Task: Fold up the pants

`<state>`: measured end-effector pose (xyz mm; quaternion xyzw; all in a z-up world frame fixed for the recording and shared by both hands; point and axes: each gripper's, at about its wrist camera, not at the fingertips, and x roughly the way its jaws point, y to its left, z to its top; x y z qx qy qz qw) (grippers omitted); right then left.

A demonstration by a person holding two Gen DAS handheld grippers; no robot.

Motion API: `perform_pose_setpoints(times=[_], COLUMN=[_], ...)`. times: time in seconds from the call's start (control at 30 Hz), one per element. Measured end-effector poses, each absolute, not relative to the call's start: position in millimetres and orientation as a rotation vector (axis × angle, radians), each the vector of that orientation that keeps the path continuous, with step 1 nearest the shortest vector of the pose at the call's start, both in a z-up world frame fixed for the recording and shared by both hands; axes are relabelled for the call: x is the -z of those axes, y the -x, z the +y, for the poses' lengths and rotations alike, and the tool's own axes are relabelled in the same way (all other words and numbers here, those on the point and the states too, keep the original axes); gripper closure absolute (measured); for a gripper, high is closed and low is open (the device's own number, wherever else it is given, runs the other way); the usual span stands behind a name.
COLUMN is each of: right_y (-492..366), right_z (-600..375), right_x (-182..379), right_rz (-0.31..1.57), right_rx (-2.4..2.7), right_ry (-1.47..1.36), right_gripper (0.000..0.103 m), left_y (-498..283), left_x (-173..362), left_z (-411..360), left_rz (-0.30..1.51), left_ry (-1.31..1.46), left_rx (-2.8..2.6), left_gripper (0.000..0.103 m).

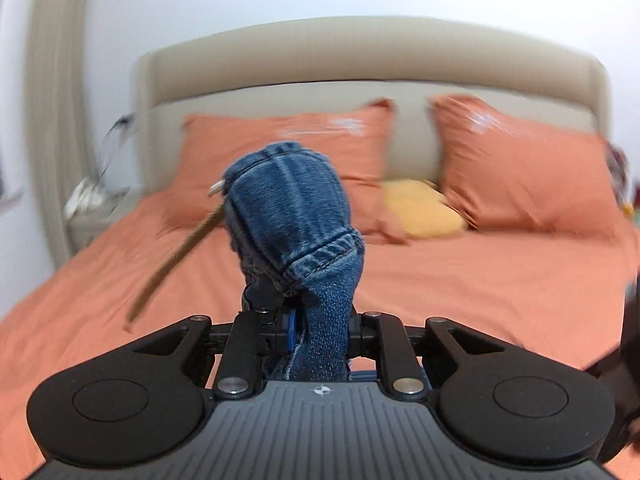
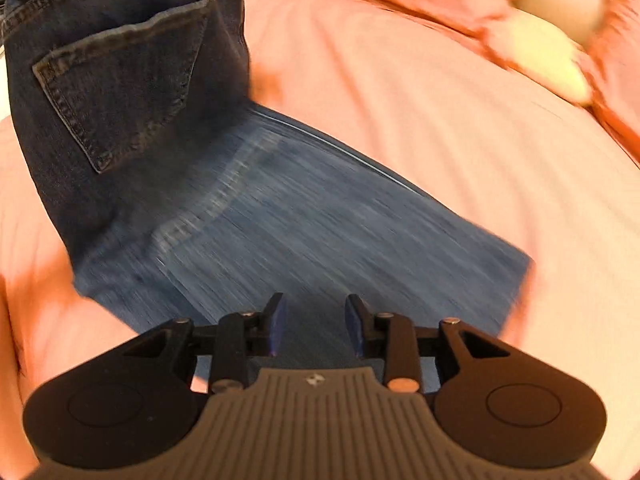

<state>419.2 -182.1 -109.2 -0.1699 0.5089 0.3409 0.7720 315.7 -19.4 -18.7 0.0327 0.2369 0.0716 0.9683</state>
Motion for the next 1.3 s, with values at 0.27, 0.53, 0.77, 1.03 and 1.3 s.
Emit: perform_pose_setpoints(times=[0.27, 0.53, 0.77, 1.03, 1.3], right_y=[-403.0, -377.4, -375.0, -360.1, -360.0], right_z=[-271.0, -291.1, -291.6, -288.8, -270.9], right_x=[129.1, 150.9, 141.5, 111.5, 86.8], right_rz=[1.169, 1.190, 1.164, 1.118, 1.070], right_rx=[-0.575, -0.558, -0.493, -0.427, -0.384], right_ry=[0.224, 0.223, 0.252, 0.277, 0.147], right_gripper=[0.073, 0.072, 0.066, 0.051, 0.040], left_y=[-320.4, -306.7, -298.4, -280.1, -299.5], left_x=[127.0, 182.4, 152.2, 109.2, 96.3], left_z=[-147.5, -180.7, -162.5, -107.3, -38.9], left_rz=[0.639, 0.751, 0.815, 0.829, 0.806], left_ry=[-0.354, -0.503, -0.330, -0.053, 0.008], left_rx=[0.017, 0.045, 0.247, 0.357, 0.254], left_gripper=[0.081, 0.063, 0.026, 0.026, 0.032])
